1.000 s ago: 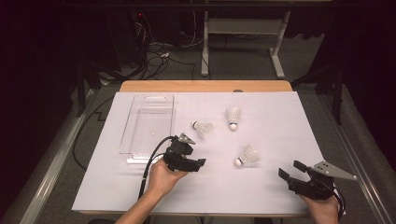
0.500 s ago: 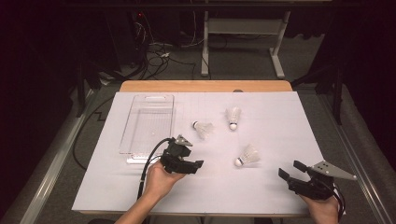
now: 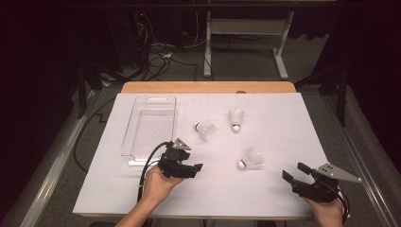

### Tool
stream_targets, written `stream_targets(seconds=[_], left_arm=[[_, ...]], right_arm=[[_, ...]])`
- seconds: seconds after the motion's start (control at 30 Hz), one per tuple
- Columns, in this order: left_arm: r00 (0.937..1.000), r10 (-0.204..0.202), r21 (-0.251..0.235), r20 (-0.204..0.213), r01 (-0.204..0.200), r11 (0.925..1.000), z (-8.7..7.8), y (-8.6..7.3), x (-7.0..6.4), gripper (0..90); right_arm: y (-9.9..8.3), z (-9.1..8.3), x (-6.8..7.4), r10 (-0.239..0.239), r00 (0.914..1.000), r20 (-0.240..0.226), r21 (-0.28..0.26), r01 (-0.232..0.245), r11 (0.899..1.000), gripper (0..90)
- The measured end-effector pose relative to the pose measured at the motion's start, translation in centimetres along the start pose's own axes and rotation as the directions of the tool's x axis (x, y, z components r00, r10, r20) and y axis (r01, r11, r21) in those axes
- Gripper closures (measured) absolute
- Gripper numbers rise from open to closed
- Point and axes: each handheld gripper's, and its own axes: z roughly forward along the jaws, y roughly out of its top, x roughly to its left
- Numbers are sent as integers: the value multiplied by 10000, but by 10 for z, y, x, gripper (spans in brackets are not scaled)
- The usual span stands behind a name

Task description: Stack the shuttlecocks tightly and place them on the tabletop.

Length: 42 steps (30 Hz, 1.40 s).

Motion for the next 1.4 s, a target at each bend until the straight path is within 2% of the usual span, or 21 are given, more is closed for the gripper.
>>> stream_targets(seconds=[0.27,0.63,1.03,1.4], left_arm=[[9999,-147,-90,-82,146,9999,-5,-8,3,375],[9999,-105,-105,-109,104,9999,-11,-15,4,376],[9994,-318,-238,-162,314,9992,-15,-23,7,370],[9993,-261,-324,-278,252,9992,-20,-31,8,369]], right_arm=[[0,0,0,-4,10000,7,15,4,10000,275],[0,0,0,2,10000,26,17,-2,10000,274],[0,0,1,-19,10000,41,46,19,10000,275],[0,0,1,1,10000,56,44,-2,10000,275]])
